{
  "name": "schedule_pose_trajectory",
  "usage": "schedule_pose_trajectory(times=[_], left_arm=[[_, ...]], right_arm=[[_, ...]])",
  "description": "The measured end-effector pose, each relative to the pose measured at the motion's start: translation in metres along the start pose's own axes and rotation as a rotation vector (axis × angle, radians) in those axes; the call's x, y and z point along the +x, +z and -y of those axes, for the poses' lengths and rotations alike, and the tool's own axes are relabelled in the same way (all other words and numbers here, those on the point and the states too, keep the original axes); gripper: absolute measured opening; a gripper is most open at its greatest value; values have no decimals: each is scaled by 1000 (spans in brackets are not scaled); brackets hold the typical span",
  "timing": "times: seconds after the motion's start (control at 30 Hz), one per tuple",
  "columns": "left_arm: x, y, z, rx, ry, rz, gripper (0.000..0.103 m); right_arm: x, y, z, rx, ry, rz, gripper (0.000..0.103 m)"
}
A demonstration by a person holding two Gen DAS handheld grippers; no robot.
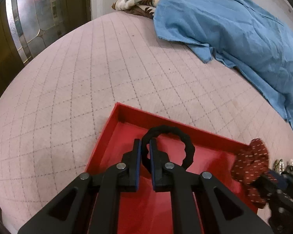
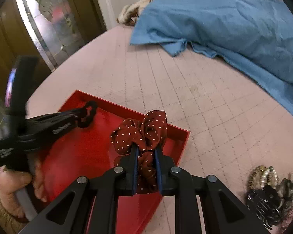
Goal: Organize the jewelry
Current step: 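Drop hair tie into red tray with left tool while right drops polka-dot scrunchie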
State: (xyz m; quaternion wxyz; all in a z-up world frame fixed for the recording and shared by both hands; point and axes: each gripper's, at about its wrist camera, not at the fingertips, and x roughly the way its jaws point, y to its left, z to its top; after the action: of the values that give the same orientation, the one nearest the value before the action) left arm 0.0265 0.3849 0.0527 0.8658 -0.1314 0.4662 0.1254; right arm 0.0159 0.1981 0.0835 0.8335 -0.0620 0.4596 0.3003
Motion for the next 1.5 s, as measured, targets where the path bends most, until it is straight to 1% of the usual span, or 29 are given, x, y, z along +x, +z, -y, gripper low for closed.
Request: schedule_pose_trajectory(times=[0.1,0.13,0.2,0.23,0.27,0.33,0.4,0.47,0.6,0.7,0.8,0.87,0.93,1.0,1.07,1.13,1.23,1.3,1.33,1.4,1.43,1.5], left_arm=[[-2,1,-2,-17,-17,7,11],[-4,1,-3,-29,-35,10,13],[-7,3,-7,-53,-62,25,24],[-12,4,-8,-65,-69,44,34],[-16,4,-9,-71,-68,59,43],[-25,4,-11,-85,-71,96,52],[-30,4,-13,-97,-79,116,56],[-34,3,-13,-101,-75,126,61],[-39,0,-10,-80,-32,142,61],[-44,-3,-5,-64,-22,148,61],[-49,-7,2,-34,5,160,61],[-52,-12,8,-15,10,168,62],[-57,-19,13,0,15,188,62],[-65,-28,20,12,15,233,62],[-75,-37,28,30,14,271,62],[-87,-50,40,66,-6,301,62],[-103,-68,62,139,-16,310,62],[-115,-76,78,179,-38,312,62],[-123,-81,88,207,-61,311,62],[-136,-87,111,271,-102,301,67],[-141,-89,121,296,-118,295,71],[-149,-95,146,345,-155,277,73]], right_arm=[[11,1,1,12,-15,-16,19],[13,1,2,17,-20,-17,20],[14,1,3,23,-23,-16,22],[14,1,3,25,-23,-14,27],[14,1,3,25,-24,-12,29],[12,0,1,18,-36,-7,41],[9,-2,0,13,-42,-1,48],[4,-2,-1,14,-44,9,49],[-13,-9,0,26,-36,26,52],[-31,-18,6,39,-31,44,53],[-51,-31,14,40,-42,67,53],[-68,-40,20,36,-63,91,54],[-87,-51,30,39,-87,115,54],[-103,-62,42,52,-99,127,54],[-122,-77,59,78,-115,138,60],[-143,-97,83,116,-140,150,66],[-168,-129,122,169,-193,153,66],[-179,-148,144,204,-229,152,66],[-186,-161,162,236,-253,151,66],[-195,-177,186,289,-280,150,66],[-199,-185,199,320,-293,152,66],[-208,-200,223,383,-310,164,66]])
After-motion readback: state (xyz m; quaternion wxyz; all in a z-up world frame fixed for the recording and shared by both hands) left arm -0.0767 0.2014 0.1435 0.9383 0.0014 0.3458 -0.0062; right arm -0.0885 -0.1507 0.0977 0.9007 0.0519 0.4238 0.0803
